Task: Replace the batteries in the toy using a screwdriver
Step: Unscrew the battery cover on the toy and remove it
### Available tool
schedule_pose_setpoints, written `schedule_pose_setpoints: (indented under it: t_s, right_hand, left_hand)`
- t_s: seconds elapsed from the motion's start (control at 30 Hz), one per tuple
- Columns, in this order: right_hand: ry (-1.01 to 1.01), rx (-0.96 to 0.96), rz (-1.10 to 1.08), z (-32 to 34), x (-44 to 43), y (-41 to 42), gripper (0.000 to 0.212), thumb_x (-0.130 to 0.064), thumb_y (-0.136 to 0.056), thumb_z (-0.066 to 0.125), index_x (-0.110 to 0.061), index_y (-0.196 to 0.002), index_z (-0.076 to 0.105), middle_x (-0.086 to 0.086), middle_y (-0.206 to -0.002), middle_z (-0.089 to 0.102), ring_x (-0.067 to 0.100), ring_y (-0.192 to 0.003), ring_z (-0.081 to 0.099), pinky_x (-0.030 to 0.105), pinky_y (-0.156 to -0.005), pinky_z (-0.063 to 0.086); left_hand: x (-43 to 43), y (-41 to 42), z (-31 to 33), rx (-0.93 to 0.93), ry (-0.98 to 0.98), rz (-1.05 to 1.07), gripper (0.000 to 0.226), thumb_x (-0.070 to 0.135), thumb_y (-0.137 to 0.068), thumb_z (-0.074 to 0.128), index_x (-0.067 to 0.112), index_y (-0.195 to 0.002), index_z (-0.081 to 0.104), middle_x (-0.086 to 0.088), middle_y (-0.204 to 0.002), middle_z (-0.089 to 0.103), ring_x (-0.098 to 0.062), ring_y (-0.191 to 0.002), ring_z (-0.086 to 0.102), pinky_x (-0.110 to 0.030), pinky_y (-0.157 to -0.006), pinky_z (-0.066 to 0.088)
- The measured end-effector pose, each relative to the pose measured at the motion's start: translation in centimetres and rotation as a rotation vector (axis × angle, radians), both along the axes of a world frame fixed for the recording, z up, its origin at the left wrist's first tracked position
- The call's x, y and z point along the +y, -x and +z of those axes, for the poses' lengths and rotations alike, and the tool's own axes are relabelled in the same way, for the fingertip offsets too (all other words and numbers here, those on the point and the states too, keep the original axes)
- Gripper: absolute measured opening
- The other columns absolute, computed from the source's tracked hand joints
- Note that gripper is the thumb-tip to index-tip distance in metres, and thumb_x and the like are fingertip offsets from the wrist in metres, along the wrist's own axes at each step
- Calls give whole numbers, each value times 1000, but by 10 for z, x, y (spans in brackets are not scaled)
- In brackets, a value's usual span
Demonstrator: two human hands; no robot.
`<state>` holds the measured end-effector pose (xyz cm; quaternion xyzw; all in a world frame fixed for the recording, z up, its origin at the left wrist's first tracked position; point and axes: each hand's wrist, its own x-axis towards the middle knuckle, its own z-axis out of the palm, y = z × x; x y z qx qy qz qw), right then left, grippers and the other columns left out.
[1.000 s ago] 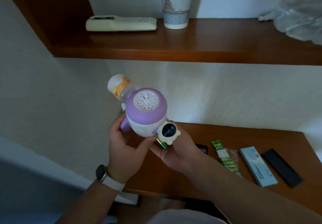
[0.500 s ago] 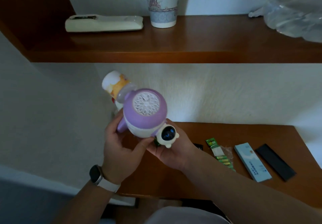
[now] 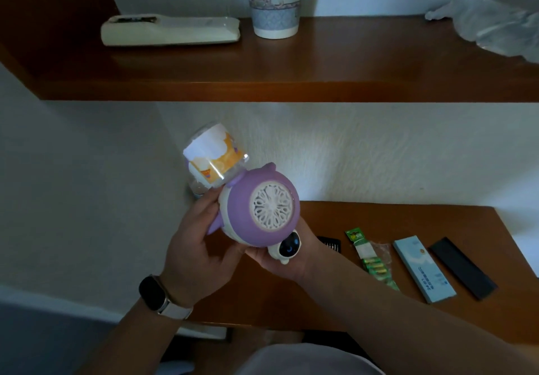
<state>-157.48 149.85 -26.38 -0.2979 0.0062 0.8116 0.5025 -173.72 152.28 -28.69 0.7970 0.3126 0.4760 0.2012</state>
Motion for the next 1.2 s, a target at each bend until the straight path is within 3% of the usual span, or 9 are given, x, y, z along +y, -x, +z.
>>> schedule_pose_setpoints:
  t_s: [0.13,0.23,0.4,0.53,0.67,0.8,0.9,1.1,1.2]
  right_hand:
    - [-7,35,68,11,-8,-1,28,-29,-55,75,-2,-63,75,13,-72,70,25,-63,67,32,-51,58]
    - [-3,105,78,3,-10,-1,46,-17,-36,95,4,-71,74,20,-75,70,33,-58,69,38,-43,57]
    - [46,68,80,7,-12,0,28,-29,-58,69,-2,-66,75,14,-75,70,26,-64,68,34,-52,58]
    - [35,126,85,-8,-9,-1,25,-24,-76,67,-3,-90,71,14,-87,71,27,-71,70,34,-55,59]
    - [41,159,51,-20,-8,-3,58,-4,-62,81,1,-117,61,19,-108,64,29,-89,65,37,-65,61]
    - [74,-2,34,-27,-6,-5,62,-13,-69,75,3,-126,58,22,-119,65,32,-98,68,35,-74,61]
    - [75,-46,47,-30,-6,-7,62,-13,-72,77,2,-129,57,26,-130,60,34,-119,61,30,-69,62]
    - [63,-148,50,-27,-11,-13,28,0,-78,73,4,-105,67,23,-106,66,25,-84,69,24,-63,59]
    - [85,-194,34,-31,-9,-15,21,0,-86,68,2,-106,67,23,-108,64,24,-80,70,23,-61,58]
  left_hand:
    - [3,11,-8,116,-50,-4,58,25,-82,72,5,-134,57,-13,-138,57,-32,-127,57,-47,-100,52]
    - [5,17,-17,206,-15,-20,56,23,-82,74,-9,-126,61,-23,-135,57,-40,-125,58,-58,-91,53]
    - [-5,9,-16,106,38,3,62,29,-83,72,5,-137,55,-16,-139,57,-34,-128,56,-55,-98,52]
    - [-13,-3,-10,-94,146,50,69,21,-76,80,3,-137,53,-7,-140,58,-26,-131,55,-48,-105,49]
    - [-12,-5,-17,-220,234,127,77,15,-67,88,-7,-132,52,-17,-132,61,-30,-125,60,-59,-95,53]
    - [-18,-9,-19,-361,219,170,81,45,-68,86,44,-135,42,17,-135,55,-14,-124,59,-35,-95,56]
    - [-19,-16,-19,-462,289,174,79,43,-68,87,42,-130,39,22,-133,54,-13,-123,59,-35,-90,58]
    - [-12,-19,-29,-539,389,253,73,-2,-71,85,27,-122,41,21,-124,59,-6,-118,62,-33,-85,61]
    - [-12,-22,-31,-565,458,275,66,5,-69,78,23,-121,42,8,-124,58,-4,-114,63,-24,-83,59]
